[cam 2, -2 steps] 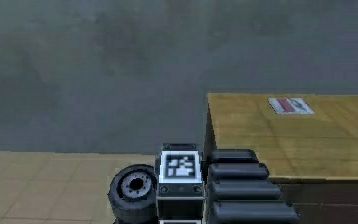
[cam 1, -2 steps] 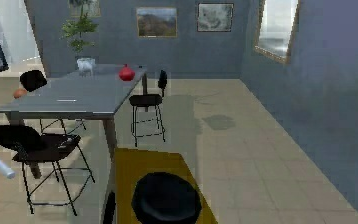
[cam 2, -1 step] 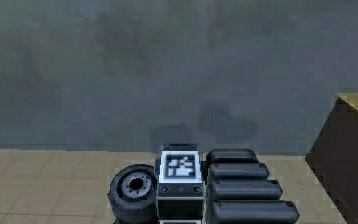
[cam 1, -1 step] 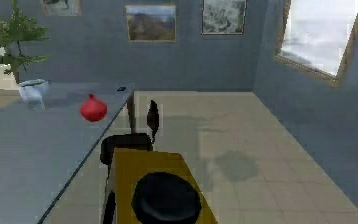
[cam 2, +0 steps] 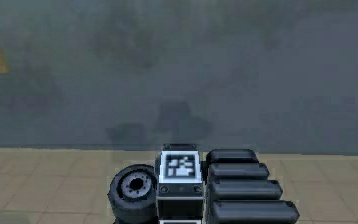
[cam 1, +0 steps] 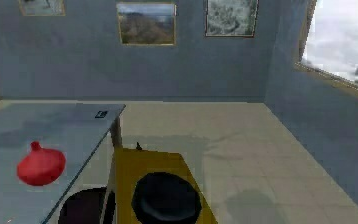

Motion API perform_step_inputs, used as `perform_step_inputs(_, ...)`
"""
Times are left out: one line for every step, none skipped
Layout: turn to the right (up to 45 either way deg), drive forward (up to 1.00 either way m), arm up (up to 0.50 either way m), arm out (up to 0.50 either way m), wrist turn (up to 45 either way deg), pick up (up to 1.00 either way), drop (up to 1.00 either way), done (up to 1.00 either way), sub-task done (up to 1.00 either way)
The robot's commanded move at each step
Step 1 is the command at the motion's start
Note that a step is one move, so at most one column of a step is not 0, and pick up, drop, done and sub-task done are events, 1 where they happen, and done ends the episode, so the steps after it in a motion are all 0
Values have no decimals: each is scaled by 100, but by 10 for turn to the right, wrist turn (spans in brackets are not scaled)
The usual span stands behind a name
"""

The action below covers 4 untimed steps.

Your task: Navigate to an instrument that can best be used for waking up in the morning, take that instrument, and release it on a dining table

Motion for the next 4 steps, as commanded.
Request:
perform_step_inputs(-450, 0, 0, 0, 0, 0, 0, 0, 0)
perform_step_inputs(-450, 0, 0, 0, 0, 0, 0, 0, 0)
perform_step_inputs(-420, 0, 0, 0, 0, 0, 0, 0, 0)
perform_step_inputs(450, 0, 0, 0, 0, 0, 0, 0, 0)
